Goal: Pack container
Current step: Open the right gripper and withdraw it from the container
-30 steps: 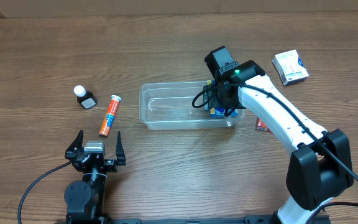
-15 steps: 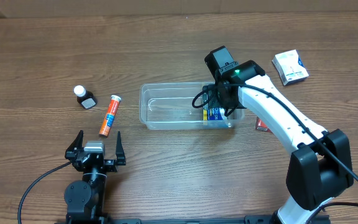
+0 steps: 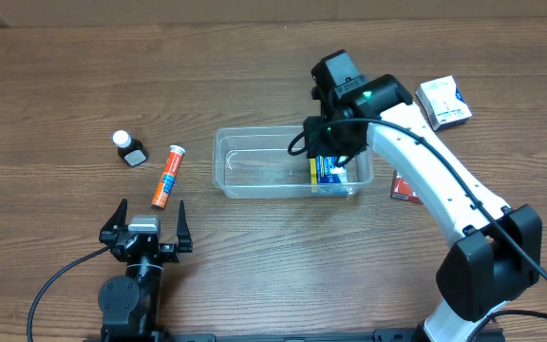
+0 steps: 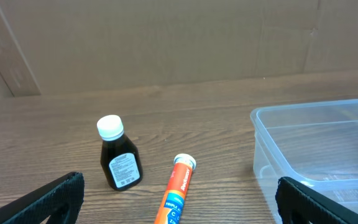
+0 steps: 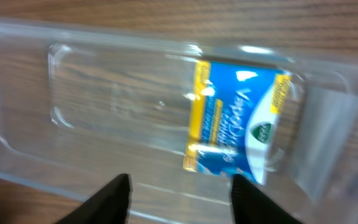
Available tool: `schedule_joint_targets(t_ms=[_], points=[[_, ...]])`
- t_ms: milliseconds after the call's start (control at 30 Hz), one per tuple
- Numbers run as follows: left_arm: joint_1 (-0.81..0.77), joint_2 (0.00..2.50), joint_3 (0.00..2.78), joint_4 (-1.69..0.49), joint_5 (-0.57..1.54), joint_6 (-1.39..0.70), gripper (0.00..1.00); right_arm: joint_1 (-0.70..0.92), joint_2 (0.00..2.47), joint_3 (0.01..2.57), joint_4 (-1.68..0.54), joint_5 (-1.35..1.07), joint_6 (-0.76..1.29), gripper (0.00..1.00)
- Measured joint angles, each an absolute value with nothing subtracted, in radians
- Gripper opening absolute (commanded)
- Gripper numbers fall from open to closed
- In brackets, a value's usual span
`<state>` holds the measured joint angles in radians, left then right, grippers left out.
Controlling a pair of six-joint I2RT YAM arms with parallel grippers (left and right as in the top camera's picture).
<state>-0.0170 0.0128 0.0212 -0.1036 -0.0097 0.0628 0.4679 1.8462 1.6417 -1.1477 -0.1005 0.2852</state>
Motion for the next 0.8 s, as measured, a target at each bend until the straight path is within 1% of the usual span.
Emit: schedule_joint_targets(t_ms=[200, 300, 333, 367, 500, 800], points=[[-0.017, 0.013, 0.021, -0.104, -0.010, 0.063, 1.00, 0.556, 1.851, 1.638, -1.073, -0.128, 0.287, 0.50], [-0.017, 0.013, 0.021, -0.103, -0.010, 0.063, 1.00, 0.558, 1.853, 1.612, -1.028, -0.130, 0.287, 0.43], [-0.017, 0.013, 0.021, -0.103, -0.010, 0.063, 1.00, 0.558, 1.854, 1.596, -1.009, -0.130, 0.288, 0.38], [-0.017, 0.013, 0.021, -0.104, -0.010, 0.063, 1.00, 0.558, 1.855, 1.580, -0.994, -0.131, 0.293, 0.36], [-0.017, 0.013, 0.021, -0.103, -0.010, 0.063, 1.00, 0.558, 1.858, 1.489, -0.920, -0.130, 0.302, 0.31], [-0.017, 0.013, 0.021, -0.104, -0.010, 0.063, 1.00, 0.558, 1.860, 1.357, -0.784, -0.130, 0.306, 0.31]])
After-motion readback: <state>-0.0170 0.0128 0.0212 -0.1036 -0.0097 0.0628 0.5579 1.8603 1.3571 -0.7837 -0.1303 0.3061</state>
